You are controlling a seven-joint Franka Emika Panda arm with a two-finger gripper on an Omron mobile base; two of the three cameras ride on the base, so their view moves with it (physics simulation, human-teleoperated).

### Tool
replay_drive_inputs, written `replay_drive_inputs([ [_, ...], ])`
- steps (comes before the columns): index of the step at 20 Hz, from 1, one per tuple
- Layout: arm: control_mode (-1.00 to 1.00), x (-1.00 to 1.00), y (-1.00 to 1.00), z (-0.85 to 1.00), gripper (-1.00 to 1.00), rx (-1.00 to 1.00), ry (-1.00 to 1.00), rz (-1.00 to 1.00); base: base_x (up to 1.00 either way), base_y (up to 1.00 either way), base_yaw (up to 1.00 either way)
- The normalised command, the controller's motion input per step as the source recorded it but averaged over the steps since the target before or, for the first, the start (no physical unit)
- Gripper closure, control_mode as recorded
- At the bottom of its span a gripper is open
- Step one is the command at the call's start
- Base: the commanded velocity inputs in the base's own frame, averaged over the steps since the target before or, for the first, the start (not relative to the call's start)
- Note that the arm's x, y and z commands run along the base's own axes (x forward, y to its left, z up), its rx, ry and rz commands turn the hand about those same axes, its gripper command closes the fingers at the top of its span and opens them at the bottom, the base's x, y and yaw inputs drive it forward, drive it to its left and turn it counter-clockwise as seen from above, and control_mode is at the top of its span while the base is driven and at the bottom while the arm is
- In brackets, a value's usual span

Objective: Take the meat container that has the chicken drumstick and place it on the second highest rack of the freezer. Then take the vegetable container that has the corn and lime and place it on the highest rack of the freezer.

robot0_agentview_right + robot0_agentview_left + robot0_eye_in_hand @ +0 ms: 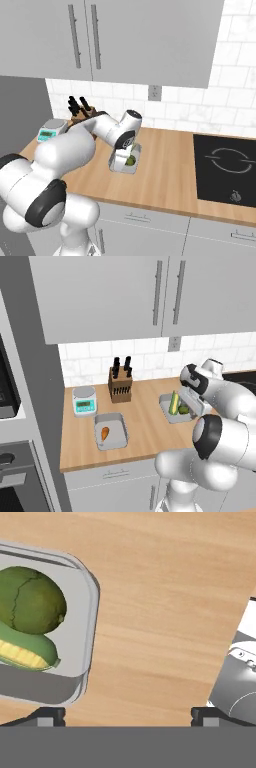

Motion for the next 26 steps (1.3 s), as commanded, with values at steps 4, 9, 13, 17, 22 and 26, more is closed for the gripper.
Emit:
replay_drive_inputs([
  [4, -1.00, 0.00, 0.00, -0.27, -1.00, 0.09, 0.01, 0.00, 0.00, 0.00, 0.00],
  [9, -1.00, 0.04, 0.00, -0.29, -1.00, 0.07, 0.03, 0.00, 0.00, 0.00, 0.00],
  [13, -1.00, 0.24, 0.00, -0.27, -1.00, 0.04, 0.08, 0.00, 0.00, 0.00, 0.00],
  [17, -1.00, 0.41, 0.00, -0.21, -1.00, 0.02, 0.10, 0.00, 0.00, 0.00, 0.00],
  [22, -1.00, 0.38, -0.01, -0.14, -1.00, 0.01, 0.09, 0.00, 0.00, 0.00, 0.00],
  [26, -1.00, 0.17, 0.00, -0.29, -1.00, 0.00, 0.05, 0.00, 0.00, 0.00, 0.00],
])
